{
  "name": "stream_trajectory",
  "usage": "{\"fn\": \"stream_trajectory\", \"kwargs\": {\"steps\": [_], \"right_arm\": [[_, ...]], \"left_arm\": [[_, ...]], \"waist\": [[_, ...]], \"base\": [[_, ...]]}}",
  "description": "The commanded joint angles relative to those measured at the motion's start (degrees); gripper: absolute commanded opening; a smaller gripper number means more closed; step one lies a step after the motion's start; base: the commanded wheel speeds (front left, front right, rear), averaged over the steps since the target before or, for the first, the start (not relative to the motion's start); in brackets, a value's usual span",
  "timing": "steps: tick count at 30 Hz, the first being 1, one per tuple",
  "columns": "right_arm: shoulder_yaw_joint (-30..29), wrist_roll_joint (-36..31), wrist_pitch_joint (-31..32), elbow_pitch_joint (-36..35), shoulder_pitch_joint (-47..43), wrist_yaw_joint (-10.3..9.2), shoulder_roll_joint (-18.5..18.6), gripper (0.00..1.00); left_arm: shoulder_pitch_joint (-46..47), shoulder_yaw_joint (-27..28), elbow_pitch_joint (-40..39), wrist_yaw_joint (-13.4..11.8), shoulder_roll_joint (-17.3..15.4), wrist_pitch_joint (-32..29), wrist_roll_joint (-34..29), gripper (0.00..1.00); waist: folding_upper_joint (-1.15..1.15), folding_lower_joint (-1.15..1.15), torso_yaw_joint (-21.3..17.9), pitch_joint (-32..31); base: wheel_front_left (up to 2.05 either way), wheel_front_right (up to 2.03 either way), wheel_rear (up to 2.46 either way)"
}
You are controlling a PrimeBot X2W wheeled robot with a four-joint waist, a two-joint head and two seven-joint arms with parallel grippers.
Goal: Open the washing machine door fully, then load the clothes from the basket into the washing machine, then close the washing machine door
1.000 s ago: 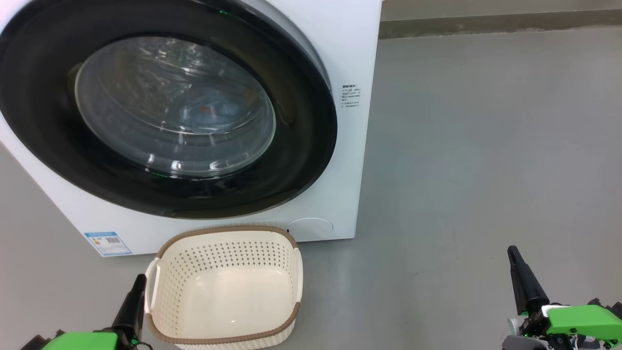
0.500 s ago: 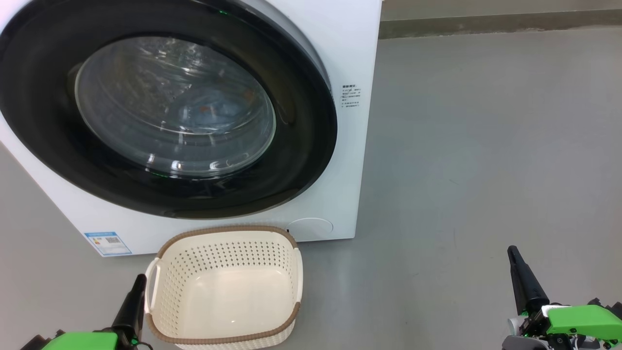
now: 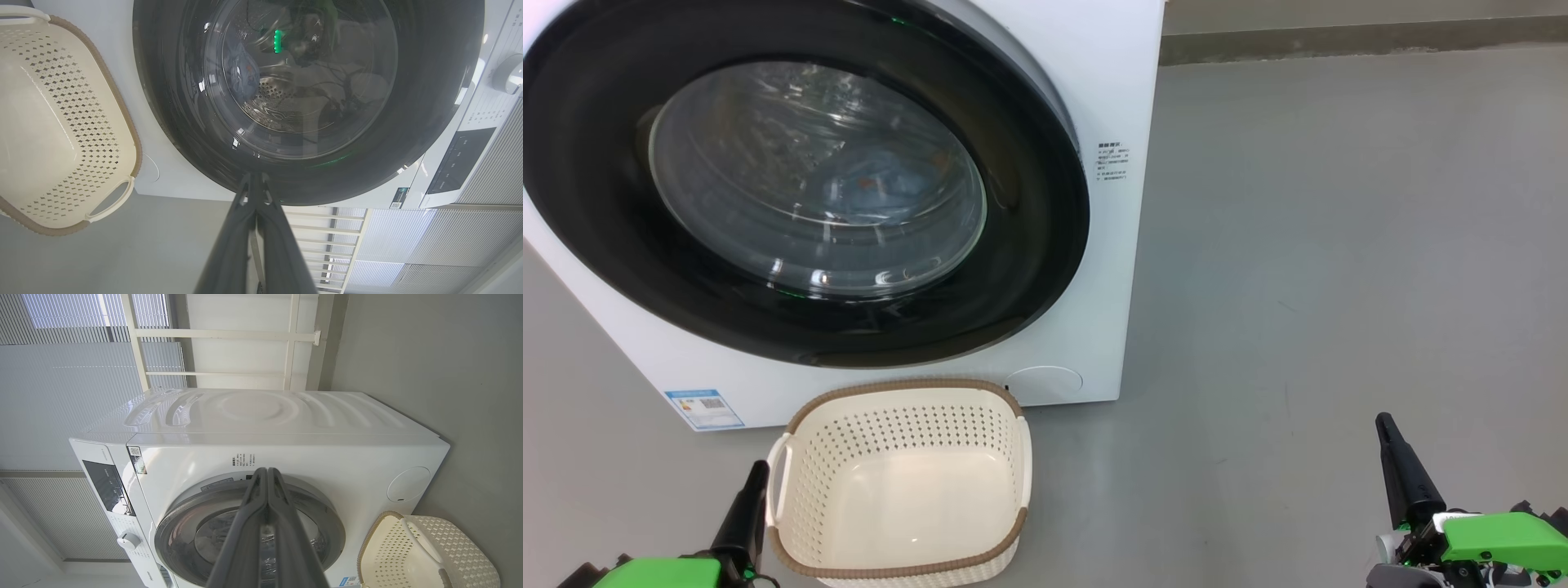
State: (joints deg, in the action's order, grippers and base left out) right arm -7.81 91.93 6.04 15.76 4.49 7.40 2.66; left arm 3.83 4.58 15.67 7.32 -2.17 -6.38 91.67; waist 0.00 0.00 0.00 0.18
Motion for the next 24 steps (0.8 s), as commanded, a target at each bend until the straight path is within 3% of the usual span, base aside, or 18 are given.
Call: {"fn": "stream_trajectory", "kwargs": {"steps": [1, 24], "right_arm": [[1.29, 0.25, 0.44, -1.74, 1.7, 0.09, 0.21, 0.0], [1.3, 0.25, 0.44, -1.74, 1.7, 0.09, 0.21, 0.0]], "left_arm": [[2.35, 1.94, -1.64, 0.17, -0.71, -0.11, 0.5, 0.0], [2.35, 1.94, -1.64, 0.17, -0.71, -0.11, 0.51, 0.0]], "waist": [[0.0, 0.0, 0.0, 0.0], [0.0, 0.0, 0.0, 0.0]], "base": [[0.0, 0.0, 0.0], [0.0, 0.0, 0.0]]}}
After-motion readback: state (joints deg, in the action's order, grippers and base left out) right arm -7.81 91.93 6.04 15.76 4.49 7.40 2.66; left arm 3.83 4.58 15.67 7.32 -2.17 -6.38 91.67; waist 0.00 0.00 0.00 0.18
